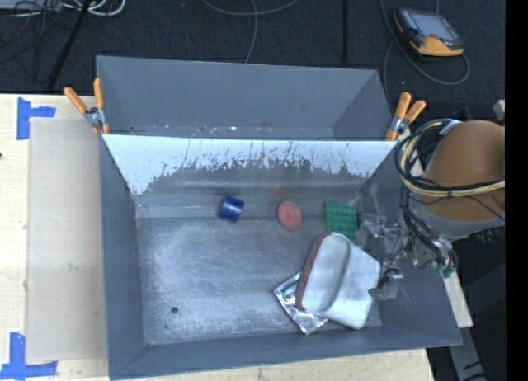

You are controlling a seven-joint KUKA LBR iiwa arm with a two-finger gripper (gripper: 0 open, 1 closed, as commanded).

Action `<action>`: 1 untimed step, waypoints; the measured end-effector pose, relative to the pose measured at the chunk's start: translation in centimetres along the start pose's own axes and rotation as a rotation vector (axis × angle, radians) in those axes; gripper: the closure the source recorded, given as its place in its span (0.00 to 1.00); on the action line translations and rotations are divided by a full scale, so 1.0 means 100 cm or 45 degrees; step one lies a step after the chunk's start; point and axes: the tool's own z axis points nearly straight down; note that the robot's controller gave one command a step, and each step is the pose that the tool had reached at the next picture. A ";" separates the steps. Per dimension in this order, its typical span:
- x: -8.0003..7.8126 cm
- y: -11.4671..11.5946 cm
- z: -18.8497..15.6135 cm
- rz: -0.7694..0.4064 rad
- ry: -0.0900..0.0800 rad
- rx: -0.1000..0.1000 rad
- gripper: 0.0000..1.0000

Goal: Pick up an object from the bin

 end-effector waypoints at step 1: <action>-0.056 0.036 0.076 -0.436 0.024 -0.002 0.00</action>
Offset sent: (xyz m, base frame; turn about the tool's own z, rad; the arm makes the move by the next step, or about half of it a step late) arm 0.0569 0.0375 -0.0811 -0.3435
